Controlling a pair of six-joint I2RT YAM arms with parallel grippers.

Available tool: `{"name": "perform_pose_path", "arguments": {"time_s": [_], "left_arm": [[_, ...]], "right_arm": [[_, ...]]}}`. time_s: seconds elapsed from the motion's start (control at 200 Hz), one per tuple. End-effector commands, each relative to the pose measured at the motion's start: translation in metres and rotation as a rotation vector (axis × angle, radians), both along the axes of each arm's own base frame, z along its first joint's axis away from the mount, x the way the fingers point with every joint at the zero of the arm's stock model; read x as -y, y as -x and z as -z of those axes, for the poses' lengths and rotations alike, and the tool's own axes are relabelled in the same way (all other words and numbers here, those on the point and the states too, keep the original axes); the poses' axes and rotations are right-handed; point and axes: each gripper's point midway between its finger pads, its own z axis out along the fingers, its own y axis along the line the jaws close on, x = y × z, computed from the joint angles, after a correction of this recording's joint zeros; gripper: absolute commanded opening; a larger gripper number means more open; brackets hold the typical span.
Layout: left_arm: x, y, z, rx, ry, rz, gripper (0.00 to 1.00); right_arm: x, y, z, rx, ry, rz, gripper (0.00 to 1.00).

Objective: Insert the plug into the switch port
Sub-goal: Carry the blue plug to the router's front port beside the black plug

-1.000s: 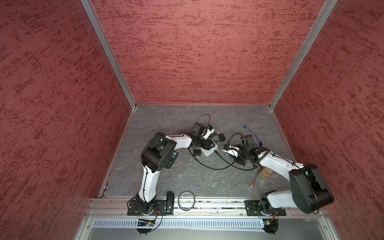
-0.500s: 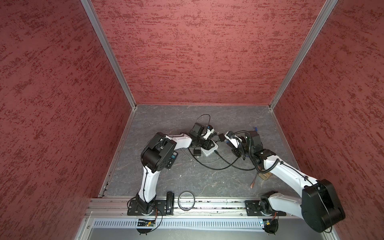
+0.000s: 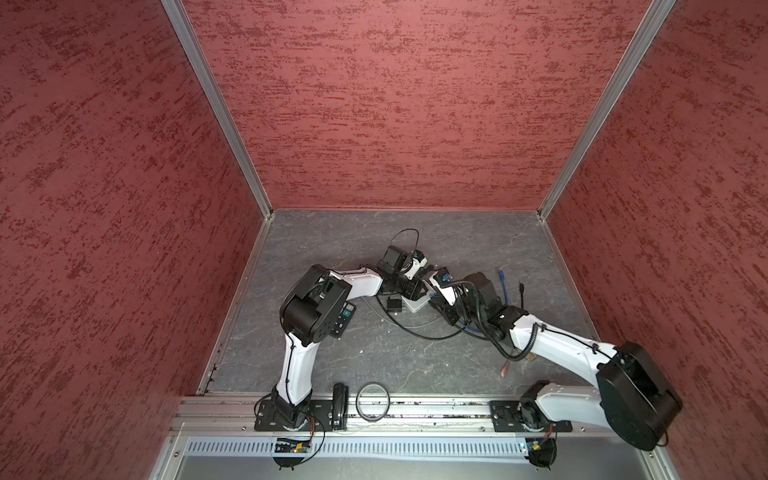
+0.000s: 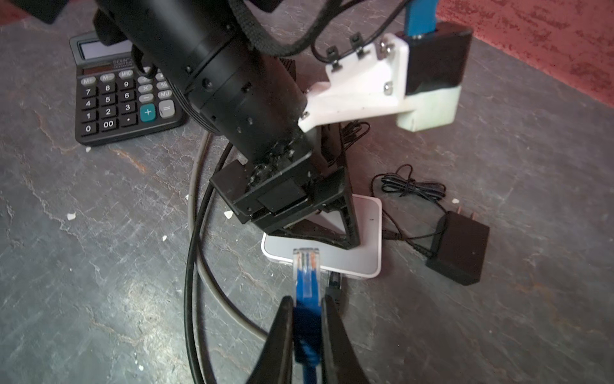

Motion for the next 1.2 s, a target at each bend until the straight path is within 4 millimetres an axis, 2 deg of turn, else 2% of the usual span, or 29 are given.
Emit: {"name": "perform_pose_path", "arguments": {"time_s": [0.0, 0.155, 0.296, 0.346, 0.361, 0.401, 0.616, 0.807, 1.012, 1.197], "left_arm": [[-0.016, 0.015, 0.019, -0.078, -0.060, -0.009, 0.60], [-0.015, 0.017, 0.018, -0.087, -0.048, -0.005, 0.60], [-0.013, 0.019, 0.019, -0.105, -0.023, -0.006, 0.60], [-0.012, 0.021, 0.019, -0.115, -0.012, -0.006, 0.60], [-0.012, 0.021, 0.019, -0.118, -0.009, -0.007, 0.60], [-0.011, 0.022, 0.019, -0.126, 0.002, -0.009, 0.60], [-0.004, 0.029, 0.020, -0.150, 0.023, -0.013, 0.60], [-0.001, 0.037, 0.025, -0.161, 0.003, -0.006, 0.60], [-0.001, 0.038, 0.027, -0.161, -0.006, -0.010, 0.60], [-0.001, 0.037, 0.026, -0.160, -0.009, -0.013, 0.60]], "right_arm": [[0.002, -0.001, 0.013, -0.052, -0.078, 0.111, 0.06], [0.004, 0.005, 0.044, -0.119, -0.032, 0.148, 0.06], [0.001, 0.007, 0.063, -0.125, 0.029, 0.142, 0.05], [-0.002, 0.007, 0.063, -0.114, 0.033, 0.138, 0.05], [-0.001, 0.008, 0.071, -0.127, 0.050, 0.137, 0.05], [-0.004, 0.009, 0.075, -0.126, 0.057, 0.127, 0.05], [-0.017, 0.005, 0.081, -0.095, 0.100, 0.124, 0.05], [-0.013, -0.008, 0.075, -0.046, 0.108, 0.209, 0.04], [-0.006, -0.007, 0.081, -0.059, 0.134, 0.236, 0.04], [-0.009, -0.007, 0.089, -0.094, 0.163, 0.227, 0.04]]}}
